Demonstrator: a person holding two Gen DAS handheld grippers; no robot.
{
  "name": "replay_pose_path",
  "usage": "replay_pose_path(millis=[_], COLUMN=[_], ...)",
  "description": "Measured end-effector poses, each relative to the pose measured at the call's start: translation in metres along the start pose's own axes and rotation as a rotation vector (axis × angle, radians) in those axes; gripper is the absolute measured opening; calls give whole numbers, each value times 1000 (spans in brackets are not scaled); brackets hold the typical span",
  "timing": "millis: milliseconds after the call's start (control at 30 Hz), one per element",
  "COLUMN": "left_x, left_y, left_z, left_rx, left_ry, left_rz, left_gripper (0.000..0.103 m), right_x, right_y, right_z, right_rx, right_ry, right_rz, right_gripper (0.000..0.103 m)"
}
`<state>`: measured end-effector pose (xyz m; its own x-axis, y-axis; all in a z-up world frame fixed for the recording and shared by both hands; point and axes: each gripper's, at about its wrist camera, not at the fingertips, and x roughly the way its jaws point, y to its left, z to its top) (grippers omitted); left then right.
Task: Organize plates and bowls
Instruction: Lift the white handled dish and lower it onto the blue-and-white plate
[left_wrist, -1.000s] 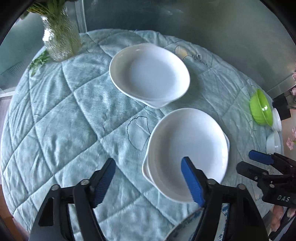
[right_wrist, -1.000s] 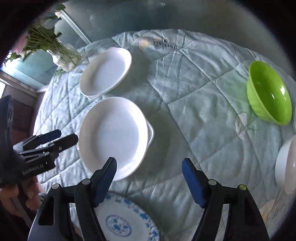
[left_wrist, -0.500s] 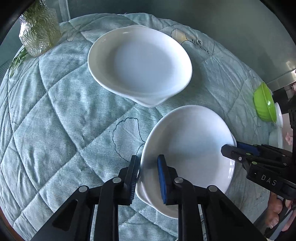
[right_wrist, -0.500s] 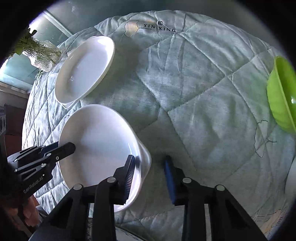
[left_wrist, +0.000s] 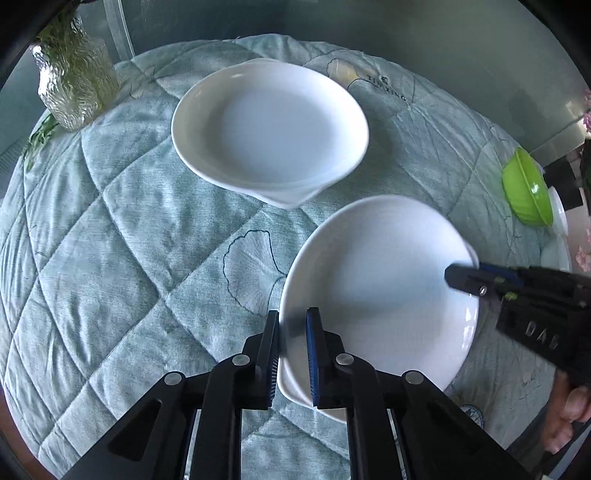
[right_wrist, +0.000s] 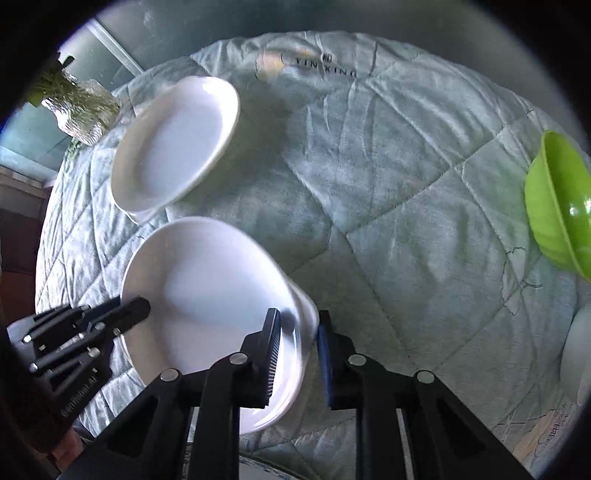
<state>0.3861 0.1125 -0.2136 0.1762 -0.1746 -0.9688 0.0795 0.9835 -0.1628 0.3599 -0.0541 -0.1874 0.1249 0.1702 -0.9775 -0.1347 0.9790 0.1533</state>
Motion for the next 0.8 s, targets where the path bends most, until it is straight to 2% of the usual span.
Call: replay_pose_path(millis=[133, 367, 667, 800], left_x=[-22, -74, -143, -161], left_y=[-2, -16, -51, -71], left_z=[-7, -28, -67, -88], left_rx=[-17, -30, 8, 39], left_ry=[-37, -85, -130, -152], left_rz=[-11, -30, -3, 25], left_gripper=[8, 7, 6, 5], right_x=[-25, -84, -138, -146], right_y=[4, 0, -8, -19], right_z=[0, -22, -75, -99], right_rx=[-12, -27, 7, 37], right_ry=[-39, -151, -261, -255], right_rz=[0, 4, 21, 47], right_gripper=[16, 15, 15, 15])
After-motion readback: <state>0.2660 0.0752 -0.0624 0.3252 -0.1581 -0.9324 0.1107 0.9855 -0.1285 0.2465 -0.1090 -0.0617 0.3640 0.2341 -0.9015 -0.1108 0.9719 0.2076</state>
